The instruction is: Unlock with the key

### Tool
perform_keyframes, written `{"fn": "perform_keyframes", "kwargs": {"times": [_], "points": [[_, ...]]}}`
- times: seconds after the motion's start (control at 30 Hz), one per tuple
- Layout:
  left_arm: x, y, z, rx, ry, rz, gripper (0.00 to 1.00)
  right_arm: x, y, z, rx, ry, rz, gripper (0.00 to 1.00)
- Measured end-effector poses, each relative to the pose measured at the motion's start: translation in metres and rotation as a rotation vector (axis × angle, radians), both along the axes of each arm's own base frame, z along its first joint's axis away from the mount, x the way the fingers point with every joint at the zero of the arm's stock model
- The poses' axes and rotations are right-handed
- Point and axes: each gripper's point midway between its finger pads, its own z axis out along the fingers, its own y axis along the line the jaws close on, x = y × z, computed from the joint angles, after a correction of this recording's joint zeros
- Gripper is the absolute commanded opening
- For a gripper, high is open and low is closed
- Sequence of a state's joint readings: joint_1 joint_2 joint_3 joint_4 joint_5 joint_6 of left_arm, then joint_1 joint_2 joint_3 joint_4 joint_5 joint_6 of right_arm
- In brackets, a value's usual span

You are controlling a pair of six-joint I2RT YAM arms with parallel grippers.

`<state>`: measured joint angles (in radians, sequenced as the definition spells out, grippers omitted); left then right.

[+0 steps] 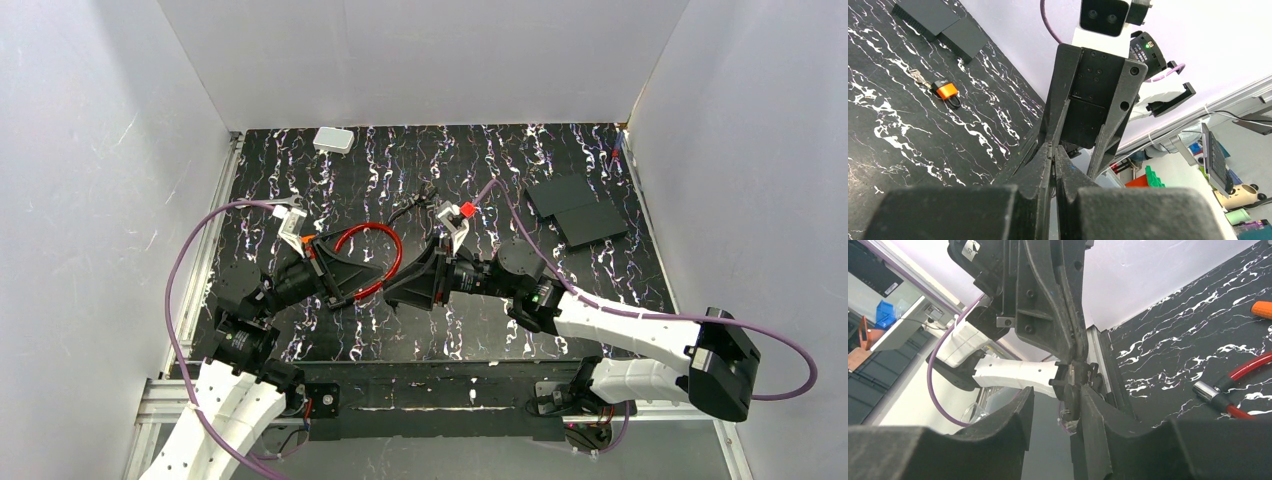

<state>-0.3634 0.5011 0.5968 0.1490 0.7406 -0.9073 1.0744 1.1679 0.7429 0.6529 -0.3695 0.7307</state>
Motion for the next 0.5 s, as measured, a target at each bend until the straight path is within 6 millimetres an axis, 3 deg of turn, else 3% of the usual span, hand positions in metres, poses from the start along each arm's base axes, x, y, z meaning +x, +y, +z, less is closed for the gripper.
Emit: {"fn": "perform_keyframes", "kwargs": {"times": [0.27,0.43,0.5], "points": [[0.0023,0.0000,-0.0006,0.002,0.001,0.008,0.00,0.0003,-0.0001,-0.0036,-0.014,-0.002,0.001,0.22],[0.0031,-0.0005,-0.0012,0.003,0.004,0.007,0.00,0.0032,-0.0003,-0.0061,-0.023,-0.007,-0.012,0.01],[0.0033,-0.0005,-0.0008,0.002,0.002,0.007,0.00,0.0038,-0.0003,-0.0063,-0.024,-0.010,-0.014,0.01]]}}
